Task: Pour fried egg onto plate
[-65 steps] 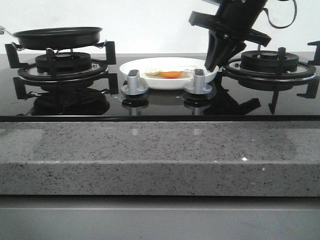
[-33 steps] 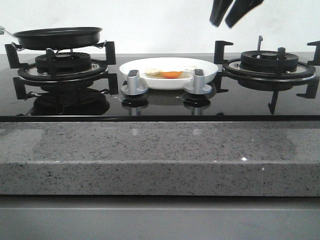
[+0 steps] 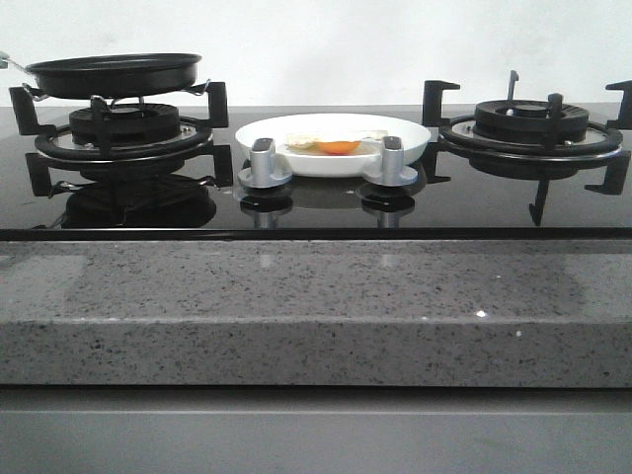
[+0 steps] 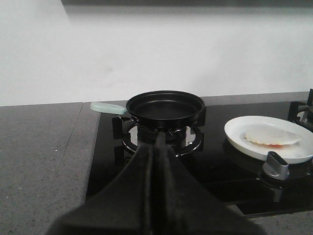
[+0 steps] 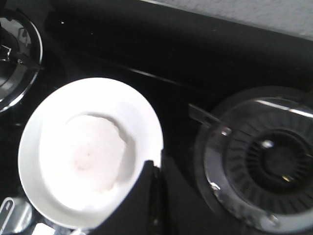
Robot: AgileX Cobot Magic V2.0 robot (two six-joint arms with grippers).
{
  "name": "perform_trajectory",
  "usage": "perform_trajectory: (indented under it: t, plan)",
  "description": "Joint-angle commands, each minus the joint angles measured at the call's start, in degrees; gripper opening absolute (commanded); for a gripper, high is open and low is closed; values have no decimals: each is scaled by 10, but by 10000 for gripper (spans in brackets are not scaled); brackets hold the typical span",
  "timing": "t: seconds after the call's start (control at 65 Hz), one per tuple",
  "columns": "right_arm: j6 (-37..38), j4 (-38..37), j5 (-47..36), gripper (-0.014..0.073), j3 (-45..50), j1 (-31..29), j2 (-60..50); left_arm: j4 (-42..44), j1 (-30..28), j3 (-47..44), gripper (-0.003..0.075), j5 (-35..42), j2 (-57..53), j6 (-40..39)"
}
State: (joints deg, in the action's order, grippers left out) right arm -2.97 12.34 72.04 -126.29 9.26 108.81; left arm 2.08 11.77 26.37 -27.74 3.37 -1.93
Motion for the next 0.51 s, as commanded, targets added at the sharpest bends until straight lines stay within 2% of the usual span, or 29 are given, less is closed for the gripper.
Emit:
perform_trajectory:
  t: [0.0,0.2,0.492]
  plan:
    - [5,-32,45,-57,25,-2,-74,-3,4,13,-19,49,7,-6]
    - [5,-66,16,-57,179,-2,-191,-3,4,13,-19,49,7,-6]
    - [4,-68,-192,-57,481,-2,-408,-3,4,13,-19,49,7,-6]
